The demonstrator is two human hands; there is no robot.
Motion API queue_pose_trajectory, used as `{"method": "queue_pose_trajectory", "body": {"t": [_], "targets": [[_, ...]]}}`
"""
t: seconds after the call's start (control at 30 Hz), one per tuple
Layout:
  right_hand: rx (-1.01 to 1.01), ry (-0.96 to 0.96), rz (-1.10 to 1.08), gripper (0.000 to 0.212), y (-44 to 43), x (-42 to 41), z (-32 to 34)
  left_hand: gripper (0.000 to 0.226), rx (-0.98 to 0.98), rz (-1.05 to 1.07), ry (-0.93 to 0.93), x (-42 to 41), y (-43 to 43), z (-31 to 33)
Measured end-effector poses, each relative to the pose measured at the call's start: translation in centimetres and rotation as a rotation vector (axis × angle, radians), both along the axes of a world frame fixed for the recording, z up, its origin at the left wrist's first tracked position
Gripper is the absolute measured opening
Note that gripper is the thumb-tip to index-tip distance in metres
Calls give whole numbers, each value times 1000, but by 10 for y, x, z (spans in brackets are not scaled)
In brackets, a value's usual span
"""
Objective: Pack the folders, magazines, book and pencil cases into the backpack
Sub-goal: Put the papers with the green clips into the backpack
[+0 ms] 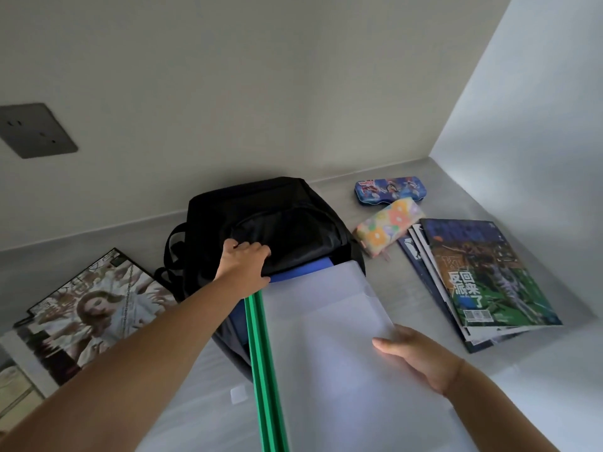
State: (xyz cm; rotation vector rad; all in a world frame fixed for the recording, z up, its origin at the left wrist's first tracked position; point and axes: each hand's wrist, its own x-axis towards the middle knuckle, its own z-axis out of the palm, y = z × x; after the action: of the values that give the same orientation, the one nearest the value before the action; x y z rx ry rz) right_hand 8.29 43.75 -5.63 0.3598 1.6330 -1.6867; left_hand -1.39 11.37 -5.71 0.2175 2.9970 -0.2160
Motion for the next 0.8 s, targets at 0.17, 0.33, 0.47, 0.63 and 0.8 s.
{"method": "queue_pose_trajectory", "body": {"t": [0.17, 0.33, 0.47, 0.63, 0.8], "targets": [[-26, 55, -44, 33, 9, 0, -1, 23, -42, -34, -27, -7, 12, 5], [-41, 64, -63, 64, 18, -5, -7, 21, 214, 67, -13, -18, 0, 26], [-40, 88, -22, 72, 15, -9, -5, 18, 297, 81, 23, -23, -4, 39], [59, 114, 93, 14, -14, -21, 0, 17, 286, 55, 26, -23, 4, 44], [117, 83, 285, 20, -34, -29, -2, 18, 262, 59, 4, -20, 8, 42]]}}
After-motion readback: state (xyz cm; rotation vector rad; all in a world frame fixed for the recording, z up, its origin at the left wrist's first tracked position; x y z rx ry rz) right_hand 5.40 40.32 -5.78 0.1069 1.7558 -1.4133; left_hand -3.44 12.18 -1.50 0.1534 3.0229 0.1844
